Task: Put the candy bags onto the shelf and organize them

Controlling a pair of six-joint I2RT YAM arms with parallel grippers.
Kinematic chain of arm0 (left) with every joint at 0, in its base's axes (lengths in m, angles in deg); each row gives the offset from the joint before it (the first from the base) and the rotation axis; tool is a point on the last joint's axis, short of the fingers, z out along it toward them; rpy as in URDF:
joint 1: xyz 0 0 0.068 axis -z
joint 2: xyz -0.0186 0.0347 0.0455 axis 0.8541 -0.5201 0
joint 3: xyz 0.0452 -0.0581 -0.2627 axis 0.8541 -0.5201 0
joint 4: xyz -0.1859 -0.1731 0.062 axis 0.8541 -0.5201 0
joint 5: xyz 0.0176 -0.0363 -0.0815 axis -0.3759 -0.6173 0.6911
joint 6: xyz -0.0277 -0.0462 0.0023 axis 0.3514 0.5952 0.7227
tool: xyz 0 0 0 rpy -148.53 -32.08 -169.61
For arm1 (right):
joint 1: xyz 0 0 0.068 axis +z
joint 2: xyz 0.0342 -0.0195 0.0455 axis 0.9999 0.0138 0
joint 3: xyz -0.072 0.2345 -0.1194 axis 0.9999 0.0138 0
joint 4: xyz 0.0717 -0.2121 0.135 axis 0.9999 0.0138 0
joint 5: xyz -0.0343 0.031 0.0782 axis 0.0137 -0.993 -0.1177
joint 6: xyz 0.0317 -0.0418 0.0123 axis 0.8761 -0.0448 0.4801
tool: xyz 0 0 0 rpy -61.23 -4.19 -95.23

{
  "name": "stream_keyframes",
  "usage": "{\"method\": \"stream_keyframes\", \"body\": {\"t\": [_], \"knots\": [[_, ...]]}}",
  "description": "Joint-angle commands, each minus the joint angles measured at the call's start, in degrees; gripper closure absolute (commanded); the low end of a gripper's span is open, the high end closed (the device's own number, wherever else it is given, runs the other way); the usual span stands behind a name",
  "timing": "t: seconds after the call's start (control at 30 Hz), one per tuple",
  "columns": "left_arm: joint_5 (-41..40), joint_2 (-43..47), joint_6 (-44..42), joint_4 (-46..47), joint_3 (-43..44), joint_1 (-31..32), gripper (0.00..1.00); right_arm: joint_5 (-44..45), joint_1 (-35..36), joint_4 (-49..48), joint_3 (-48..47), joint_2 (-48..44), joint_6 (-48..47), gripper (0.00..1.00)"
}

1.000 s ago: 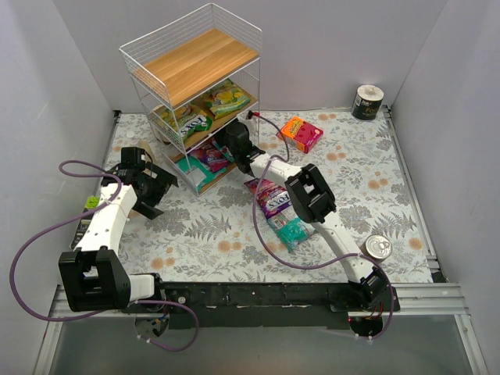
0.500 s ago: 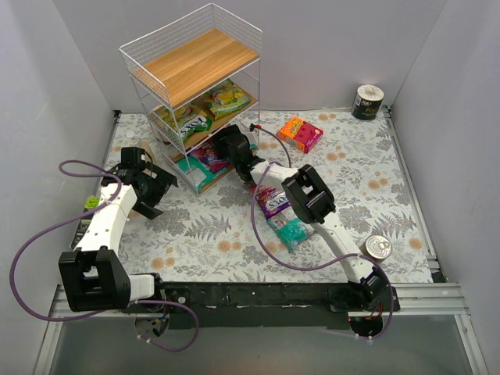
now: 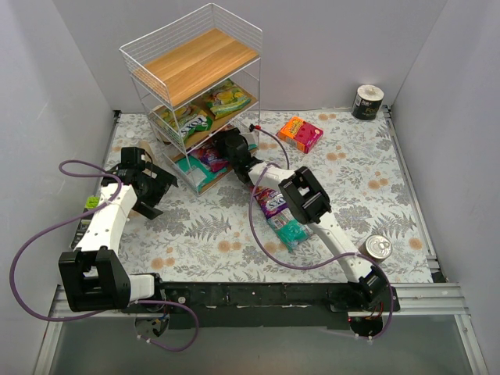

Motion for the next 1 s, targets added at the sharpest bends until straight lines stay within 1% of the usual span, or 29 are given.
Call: {"method": "stream_keyframes", "body": {"t": [0.0, 0.1, 0.2, 0.23, 0.27, 0.3, 0.47, 0.53, 0.83, 0.97], "knots": [[-1.1, 0.9, -0.6, -0.6, 0.6, 0.3, 0.02, 2.9, -1.7, -1.2, -2.0, 3.6, 0.9, 0.72], [-1.1, 1.0, -0.6, -0.6, 0.6, 0.3, 0.02, 2.6, -1.8, -1.3, -3.7, 5.2, 1.3, 0.69], [-1.1, 1.1, -0.5, -0.7, 0.3, 0.2, 0.02, 2.4, -1.9, -2.1, -4.1, 5.7, 1.5, 0.68], [-1.1, 1.2, -0.5, -0.7, 0.2, 0.2, 0.02, 2.5, -1.9, -2.4, -3.9, 5.7, 1.5, 0.82], [-1.1, 1.2, -0.5, -0.7, 0.1, 0.2, 0.02, 2.5, -1.9, -2.7, -3.7, 5.7, 1.4, 0.93], [-1.1, 1.2, -0.5, -0.6, 0.2, 0.2, 0.02, 2.5, -1.9, -3.3, -3.5, 5.7, 1.4, 0.99], [-1.1, 1.1, -0.6, -0.6, 0.3, 0.2, 0.02, 2.6, -2.1, -7.8, 0.1, 3.6, 0.7, 0.99], [-1.1, 1.0, -0.6, -0.4, 0.3, 0.2, 0.02, 2.3, -2.1, -11.1, 3.0, 2.4, -0.3, 0.99], [-0.8, 0.9, -0.9, 0.5, 0.1, 0.2, 0.02, 0.8, -2.2, -21.6, 16.8, -7.2, -2.8, 0.99], [-0.5, 1.2, -1.1, 0.7, -0.1, 0.2, 0.02, 0.4, -2.2, -24.5, 20.3, -10.9, -3.6, 0.99]]}}
